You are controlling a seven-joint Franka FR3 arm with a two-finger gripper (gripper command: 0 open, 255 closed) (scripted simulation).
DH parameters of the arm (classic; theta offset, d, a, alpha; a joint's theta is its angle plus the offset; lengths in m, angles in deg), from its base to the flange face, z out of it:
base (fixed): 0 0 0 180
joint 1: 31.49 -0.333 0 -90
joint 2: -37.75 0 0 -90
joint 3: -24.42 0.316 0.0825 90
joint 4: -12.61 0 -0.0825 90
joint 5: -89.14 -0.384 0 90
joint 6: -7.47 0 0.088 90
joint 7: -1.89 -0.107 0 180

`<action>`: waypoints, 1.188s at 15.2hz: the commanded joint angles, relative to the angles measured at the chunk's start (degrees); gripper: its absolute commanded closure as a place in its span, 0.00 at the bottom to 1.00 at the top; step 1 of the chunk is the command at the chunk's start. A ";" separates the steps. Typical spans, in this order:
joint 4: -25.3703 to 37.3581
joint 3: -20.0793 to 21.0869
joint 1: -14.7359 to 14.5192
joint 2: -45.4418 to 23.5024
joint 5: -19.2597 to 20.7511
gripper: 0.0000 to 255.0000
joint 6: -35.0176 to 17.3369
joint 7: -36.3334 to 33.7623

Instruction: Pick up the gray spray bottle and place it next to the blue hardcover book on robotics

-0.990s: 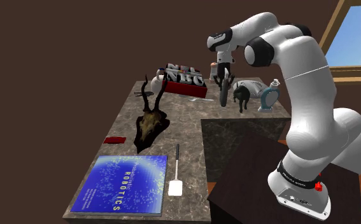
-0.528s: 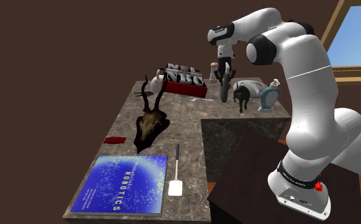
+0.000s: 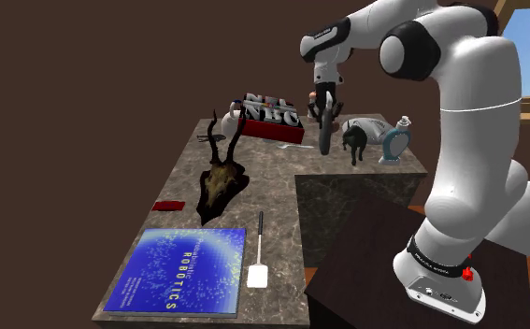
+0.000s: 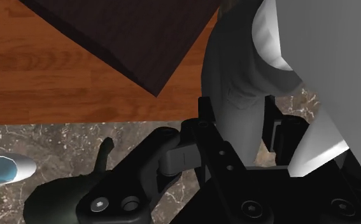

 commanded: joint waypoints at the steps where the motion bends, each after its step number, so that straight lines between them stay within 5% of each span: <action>1: -3.62 0.38 -1.73 3.55 0.17 1.00 -0.55 -1.97; 18: -24.25 8.50 -13.40 28.46 -2.60 1.00 -2.27 -22.37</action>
